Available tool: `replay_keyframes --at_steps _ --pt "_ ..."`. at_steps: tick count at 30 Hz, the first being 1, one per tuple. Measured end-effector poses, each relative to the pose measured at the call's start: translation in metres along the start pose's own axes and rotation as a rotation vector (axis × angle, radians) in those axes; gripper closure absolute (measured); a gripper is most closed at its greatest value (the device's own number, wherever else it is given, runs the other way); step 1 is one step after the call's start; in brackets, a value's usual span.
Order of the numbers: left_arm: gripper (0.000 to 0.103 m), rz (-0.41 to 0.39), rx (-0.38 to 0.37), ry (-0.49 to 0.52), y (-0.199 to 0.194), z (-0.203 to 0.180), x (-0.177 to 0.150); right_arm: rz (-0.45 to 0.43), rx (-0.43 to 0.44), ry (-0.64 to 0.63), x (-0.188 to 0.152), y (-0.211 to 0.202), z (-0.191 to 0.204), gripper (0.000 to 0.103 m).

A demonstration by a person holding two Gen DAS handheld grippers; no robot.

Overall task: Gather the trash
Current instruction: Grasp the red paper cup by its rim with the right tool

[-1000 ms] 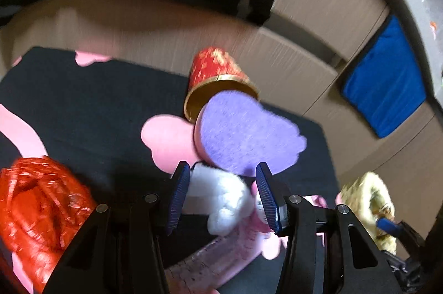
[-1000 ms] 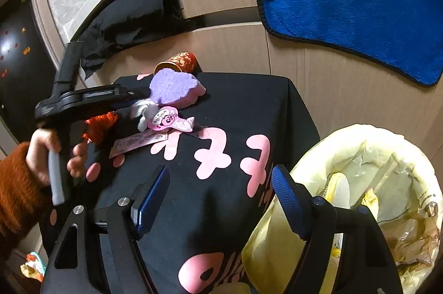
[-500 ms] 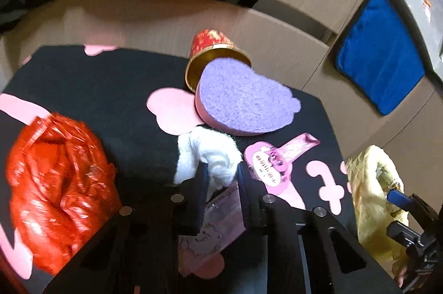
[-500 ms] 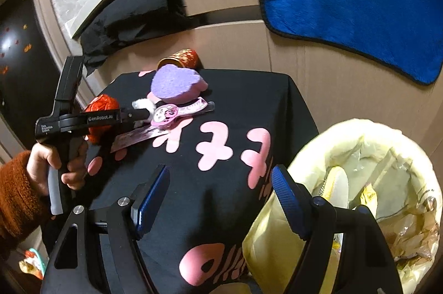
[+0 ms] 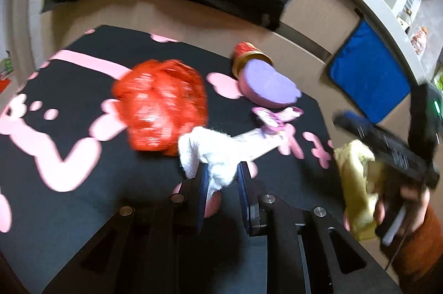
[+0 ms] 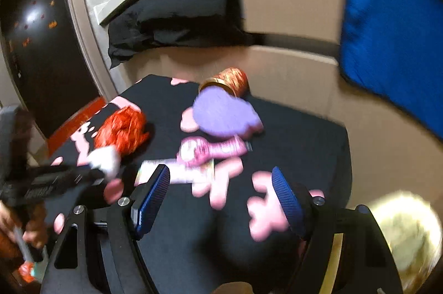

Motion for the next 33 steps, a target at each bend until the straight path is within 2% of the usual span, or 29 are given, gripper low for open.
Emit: replay_keyframes --at_steps 4,8,10,12,14,16,18,19,21,24,31,33 --pt "0.082 -0.005 -0.031 0.007 -0.011 0.013 -0.001 -0.014 -0.030 0.072 0.040 0.047 0.018 0.029" --pt "0.081 -0.033 -0.025 0.019 -0.027 0.028 0.000 -0.003 -0.109 0.079 0.072 0.101 0.026 0.030" --pt "0.081 -0.056 -0.020 0.031 -0.037 0.034 0.003 0.014 -0.144 0.088 0.084 0.125 0.024 0.030" --pt "0.082 -0.071 -0.026 0.023 -0.045 0.043 0.006 0.073 -0.166 0.108 0.087 0.148 0.019 0.030" --pt "0.081 -0.077 -0.040 0.005 -0.049 0.051 0.009 0.135 -0.137 0.142 0.083 0.165 0.016 0.028" --pt "0.081 -0.083 -0.048 -0.017 -0.050 0.059 0.009 0.204 -0.052 0.206 0.075 0.176 0.018 0.026" --pt "0.082 -0.079 -0.059 -0.043 -0.049 0.066 0.006 0.222 -0.031 0.241 0.068 0.174 0.020 0.026" --pt "0.082 -0.073 -0.068 -0.057 -0.047 0.068 0.004 0.216 -0.031 0.237 0.066 0.170 0.023 0.030" --pt "0.081 -0.063 -0.088 -0.077 -0.045 0.068 0.000 0.210 -0.016 0.197 0.059 0.159 0.035 0.037" --pt "0.081 -0.057 -0.101 -0.082 -0.044 0.064 -0.006 0.203 0.018 0.127 0.040 0.132 0.056 0.041" --pt "0.081 -0.047 -0.124 -0.103 -0.051 0.051 -0.022 0.222 0.134 0.099 -0.011 0.067 0.090 0.045" --pt "0.081 -0.048 -0.121 -0.098 -0.054 0.046 -0.026 0.217 0.145 0.054 -0.020 0.048 0.100 0.045"
Point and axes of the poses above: each gripper's, at about its wrist camera, not at the fingertips, and y roughly the way its jaws point, z to its left, x to its top, the point moved 9 cm from there along y, roughly the way its jaws point, and after that the axes turned 10 degrees about -x, right-handed, at the moved point
